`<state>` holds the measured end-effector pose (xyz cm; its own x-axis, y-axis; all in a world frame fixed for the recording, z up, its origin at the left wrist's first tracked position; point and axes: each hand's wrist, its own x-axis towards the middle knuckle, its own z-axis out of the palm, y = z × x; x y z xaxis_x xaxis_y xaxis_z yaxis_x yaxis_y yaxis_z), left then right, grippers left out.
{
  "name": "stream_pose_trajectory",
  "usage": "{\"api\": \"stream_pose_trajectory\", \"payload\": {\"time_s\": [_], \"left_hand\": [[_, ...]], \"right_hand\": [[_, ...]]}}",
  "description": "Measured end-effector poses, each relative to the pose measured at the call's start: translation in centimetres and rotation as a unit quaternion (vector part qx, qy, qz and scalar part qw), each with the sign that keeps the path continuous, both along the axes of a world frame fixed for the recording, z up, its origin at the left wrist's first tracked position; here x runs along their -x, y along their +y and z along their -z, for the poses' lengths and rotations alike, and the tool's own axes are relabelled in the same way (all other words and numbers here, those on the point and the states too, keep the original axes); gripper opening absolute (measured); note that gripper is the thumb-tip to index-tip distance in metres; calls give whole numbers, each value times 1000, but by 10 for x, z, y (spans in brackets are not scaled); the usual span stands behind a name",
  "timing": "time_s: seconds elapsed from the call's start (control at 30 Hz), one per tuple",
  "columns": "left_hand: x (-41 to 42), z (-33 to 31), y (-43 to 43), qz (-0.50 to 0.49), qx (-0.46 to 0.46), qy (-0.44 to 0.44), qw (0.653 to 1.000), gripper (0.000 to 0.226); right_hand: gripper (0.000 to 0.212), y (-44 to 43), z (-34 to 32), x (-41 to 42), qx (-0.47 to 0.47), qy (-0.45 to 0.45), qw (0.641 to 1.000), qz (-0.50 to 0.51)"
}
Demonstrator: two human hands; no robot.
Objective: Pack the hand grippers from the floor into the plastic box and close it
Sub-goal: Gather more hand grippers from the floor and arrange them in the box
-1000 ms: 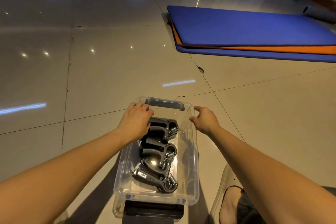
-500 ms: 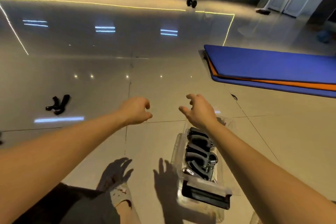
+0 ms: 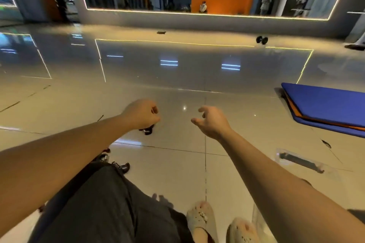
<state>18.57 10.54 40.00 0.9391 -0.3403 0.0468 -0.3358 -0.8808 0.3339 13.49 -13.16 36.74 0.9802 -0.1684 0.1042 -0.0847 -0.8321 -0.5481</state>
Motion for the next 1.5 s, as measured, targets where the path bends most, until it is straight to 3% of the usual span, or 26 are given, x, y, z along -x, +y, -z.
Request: {"api": "stream_pose_trajectory", "payload": {"time_s": [0.23, 0.53, 0.73, 0.93, 1.03, 1.23, 1.37, 1.5], "left_hand": [[-48, -17, 112, -46, -70, 8, 996, 32], [-113, 74, 213, -106, -46, 90, 989, 56], [-129, 191, 215, -127, -44, 174, 975, 68], [-118, 309, 204, -174, -32, 244, 954, 78], [-115, 350, 200, -205, -48, 255, 944, 72], [-125, 386, 187, -256, -77, 208, 941, 58], [-136, 393, 180, -256, -22, 173, 951, 44], [-169, 385, 167, -270, 57, 156, 948, 53]], "right_hand": [[58, 101, 7, -75, -11, 23, 998, -65], [55, 192, 48, -186, 51, 80, 990, -105], [34, 196, 127, -255, 45, 127, 983, -123], [43, 189, 217, -319, 55, 189, 970, -146], [44, 184, 249, -344, 60, 208, 965, -149], [51, 180, 296, -378, 55, 225, 957, -176], [43, 174, 321, -399, 53, 226, 959, -165], [45, 159, 338, -432, 39, 219, 966, -131]]}}
